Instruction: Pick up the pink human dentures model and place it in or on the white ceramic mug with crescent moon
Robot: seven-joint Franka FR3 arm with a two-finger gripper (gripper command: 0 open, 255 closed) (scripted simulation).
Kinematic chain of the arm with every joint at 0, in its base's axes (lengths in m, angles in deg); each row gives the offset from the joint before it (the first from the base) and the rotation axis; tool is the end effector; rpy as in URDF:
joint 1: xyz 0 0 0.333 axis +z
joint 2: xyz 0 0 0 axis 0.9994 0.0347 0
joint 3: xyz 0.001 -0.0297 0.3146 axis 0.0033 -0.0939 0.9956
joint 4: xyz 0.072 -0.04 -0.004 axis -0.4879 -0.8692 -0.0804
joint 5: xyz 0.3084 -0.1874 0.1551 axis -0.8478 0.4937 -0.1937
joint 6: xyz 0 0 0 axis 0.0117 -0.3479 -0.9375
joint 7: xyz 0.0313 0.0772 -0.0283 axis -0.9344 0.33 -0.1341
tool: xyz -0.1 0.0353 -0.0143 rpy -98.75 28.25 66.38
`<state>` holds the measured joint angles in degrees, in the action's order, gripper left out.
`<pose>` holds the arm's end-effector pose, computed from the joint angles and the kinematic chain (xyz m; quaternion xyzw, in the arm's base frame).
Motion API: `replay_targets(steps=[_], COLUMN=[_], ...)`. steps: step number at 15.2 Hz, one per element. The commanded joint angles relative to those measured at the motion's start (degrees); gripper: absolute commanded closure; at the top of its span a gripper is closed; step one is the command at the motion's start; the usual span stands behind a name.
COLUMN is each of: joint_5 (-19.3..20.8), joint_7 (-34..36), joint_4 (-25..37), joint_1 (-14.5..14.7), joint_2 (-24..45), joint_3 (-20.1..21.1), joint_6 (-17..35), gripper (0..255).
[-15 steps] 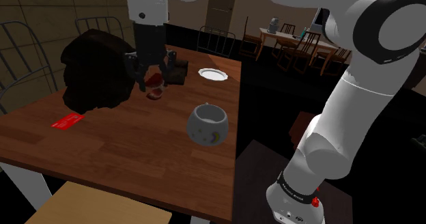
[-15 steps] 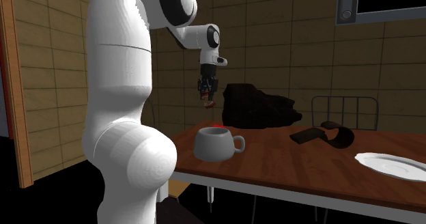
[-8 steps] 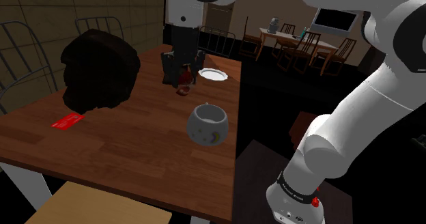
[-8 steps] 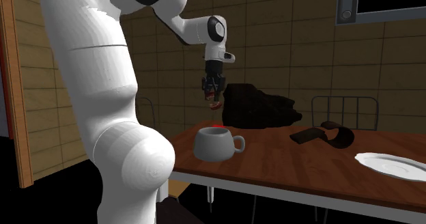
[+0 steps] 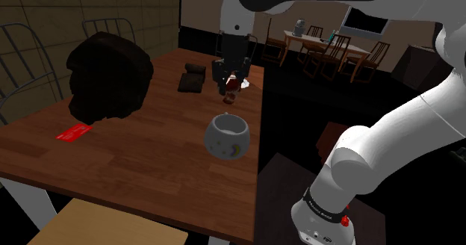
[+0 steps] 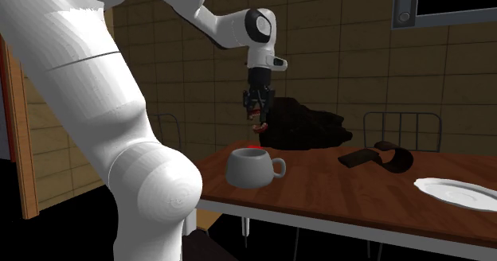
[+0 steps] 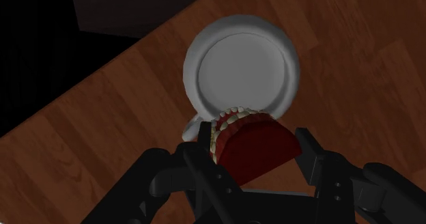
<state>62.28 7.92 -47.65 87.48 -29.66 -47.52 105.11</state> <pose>0.4059 0.0988 0.5549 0.9958 -0.0755 -0.0518 0.0015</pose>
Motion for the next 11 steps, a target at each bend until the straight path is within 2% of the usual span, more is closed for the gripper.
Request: replay_targets(steps=[1, 11], joint_5=[-0.06, -0.38], joint_7=[-0.39, -0.59], joint_4=[-1.85, -9.12], joint_1=[0.0, 0.17], joint_2=[-0.6, -0.1], joint_3=[-0.16, 0.36], joint_6=[1.22, 8.99], gripper=[255, 255])
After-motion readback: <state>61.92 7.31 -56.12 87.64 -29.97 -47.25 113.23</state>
